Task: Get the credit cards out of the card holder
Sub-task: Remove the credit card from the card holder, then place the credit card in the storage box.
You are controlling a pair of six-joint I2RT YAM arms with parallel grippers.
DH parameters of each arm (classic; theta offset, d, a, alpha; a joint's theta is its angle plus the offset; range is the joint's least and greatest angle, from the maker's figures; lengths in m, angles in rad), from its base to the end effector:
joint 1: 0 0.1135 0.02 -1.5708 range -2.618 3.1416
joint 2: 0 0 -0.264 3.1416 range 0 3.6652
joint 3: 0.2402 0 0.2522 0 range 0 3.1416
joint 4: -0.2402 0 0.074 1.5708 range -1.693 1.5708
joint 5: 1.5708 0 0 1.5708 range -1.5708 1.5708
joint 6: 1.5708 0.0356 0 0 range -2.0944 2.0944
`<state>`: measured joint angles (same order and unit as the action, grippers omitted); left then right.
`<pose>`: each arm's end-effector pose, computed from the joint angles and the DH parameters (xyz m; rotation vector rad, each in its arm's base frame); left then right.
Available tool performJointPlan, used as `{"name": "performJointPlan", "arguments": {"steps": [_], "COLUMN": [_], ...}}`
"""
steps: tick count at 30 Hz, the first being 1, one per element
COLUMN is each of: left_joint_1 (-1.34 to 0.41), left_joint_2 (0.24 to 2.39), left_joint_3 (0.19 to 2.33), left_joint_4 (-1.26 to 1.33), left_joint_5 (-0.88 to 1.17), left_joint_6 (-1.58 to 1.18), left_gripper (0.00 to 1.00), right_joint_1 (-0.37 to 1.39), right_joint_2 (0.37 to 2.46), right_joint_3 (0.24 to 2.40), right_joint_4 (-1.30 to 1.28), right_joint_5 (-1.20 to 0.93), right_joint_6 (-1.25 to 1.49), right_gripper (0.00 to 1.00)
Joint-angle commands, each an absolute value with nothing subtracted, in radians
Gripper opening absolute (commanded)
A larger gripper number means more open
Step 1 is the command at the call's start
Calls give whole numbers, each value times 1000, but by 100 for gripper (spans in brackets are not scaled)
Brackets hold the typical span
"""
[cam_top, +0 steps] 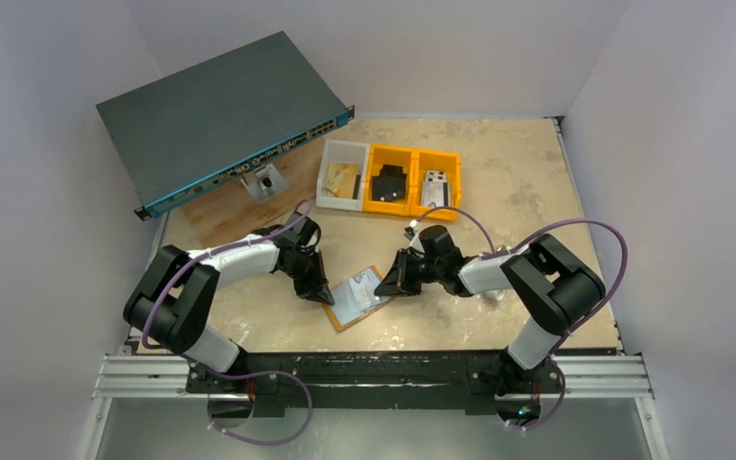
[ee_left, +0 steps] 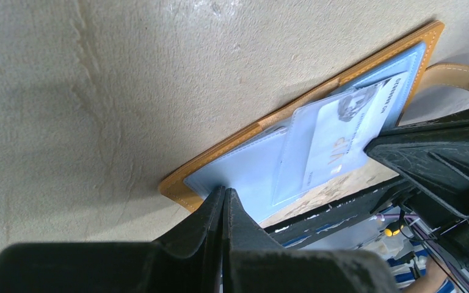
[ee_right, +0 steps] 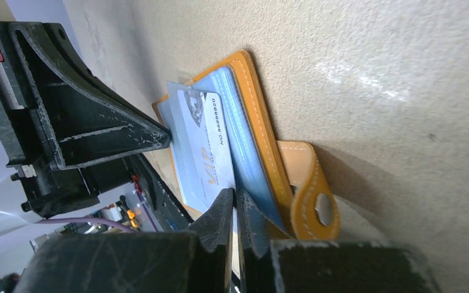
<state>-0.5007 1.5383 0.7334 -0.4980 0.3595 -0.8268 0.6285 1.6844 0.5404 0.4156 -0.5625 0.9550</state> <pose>0.2158 -0.1324 0.1389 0.4217 -3.0240 0.6903 0.2183 0.1821 0.1083 0.0905 2.6183 1.3557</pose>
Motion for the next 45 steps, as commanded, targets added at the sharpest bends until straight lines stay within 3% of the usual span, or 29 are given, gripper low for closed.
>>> {"name": "performJointPlan", "arguments": {"steps": [1,20,25,30,36,45], "left_joint_1": [-503,-503,-503,-503,-505,-504], "left_joint_2": [1552,1473,1413,1359,1360,1403], "left_joint_3": [696,780,838,883,891,806], "left_joint_4": [-547,-601,-654,-676,-575,-325], "left_joint_5": [212,247,252,273,393,585], "left_joint_6": [-785,-752,-738,-735,-755,-865], "left_gripper": [0,0,11,35,56,66], "right_joint_1": [608,564,564,562,558,539], "right_joint_2": [1637,1547,1530,1509,1512,1492], "right_joint_3": [524,533,535,547,554,543], "right_joint_4": [374,283,291,301,357,462], "right_joint_5": [-518,-514,-532,-561,-624,-712], "right_joint_6": [914,869,884,909,967,1066], "right_gripper": [0,0,0,0,0,0]}}
